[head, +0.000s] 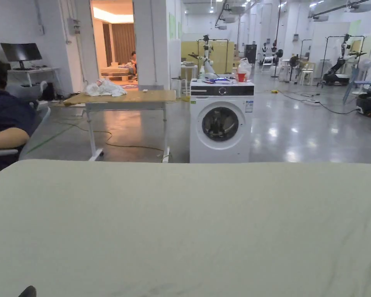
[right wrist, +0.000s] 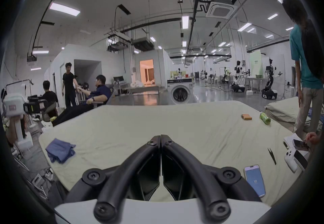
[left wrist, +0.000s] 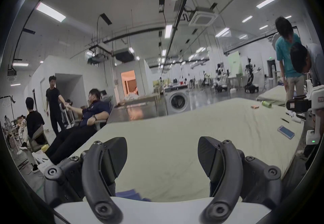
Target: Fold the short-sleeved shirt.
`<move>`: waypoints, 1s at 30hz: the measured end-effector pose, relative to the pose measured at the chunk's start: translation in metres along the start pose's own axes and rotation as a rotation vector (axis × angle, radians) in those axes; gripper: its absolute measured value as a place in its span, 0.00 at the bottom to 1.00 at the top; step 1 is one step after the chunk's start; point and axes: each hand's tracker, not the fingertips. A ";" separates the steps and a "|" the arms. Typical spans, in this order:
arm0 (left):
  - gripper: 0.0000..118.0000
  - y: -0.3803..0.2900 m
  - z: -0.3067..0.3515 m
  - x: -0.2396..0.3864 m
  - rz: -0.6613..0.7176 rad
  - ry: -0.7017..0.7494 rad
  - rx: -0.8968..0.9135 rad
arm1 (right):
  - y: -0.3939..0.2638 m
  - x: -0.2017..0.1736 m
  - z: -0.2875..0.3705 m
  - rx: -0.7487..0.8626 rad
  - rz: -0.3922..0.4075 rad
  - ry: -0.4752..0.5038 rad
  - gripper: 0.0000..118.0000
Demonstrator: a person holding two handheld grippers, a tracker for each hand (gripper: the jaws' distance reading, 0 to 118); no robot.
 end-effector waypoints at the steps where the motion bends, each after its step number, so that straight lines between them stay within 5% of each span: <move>1: 0.71 -0.002 0.002 0.014 0.011 0.018 0.035 | 0.000 -0.001 0.000 0.020 -0.016 0.007 0.00; 6: 0.68 -0.006 0.008 0.058 0.129 0.076 0.035 | 0.000 -0.010 -0.001 0.036 -0.013 -0.012 0.00; 10: 0.31 -0.001 0.014 0.063 0.069 0.057 0.059 | 0.001 -0.017 0.001 0.057 -0.017 -0.008 0.00; 12: 0.28 -0.002 0.017 0.063 0.016 0.074 0.070 | -0.001 -0.023 0.001 0.075 0.030 -0.041 0.00; 15: 0.05 0.001 0.021 0.064 -0.016 0.054 0.065 | -0.004 -0.027 0.000 0.074 0.033 -0.033 0.00; 30: 0.00 0.000 0.017 0.070 0.018 0.010 0.073 | -0.007 -0.018 0.003 0.066 -0.031 -0.016 0.00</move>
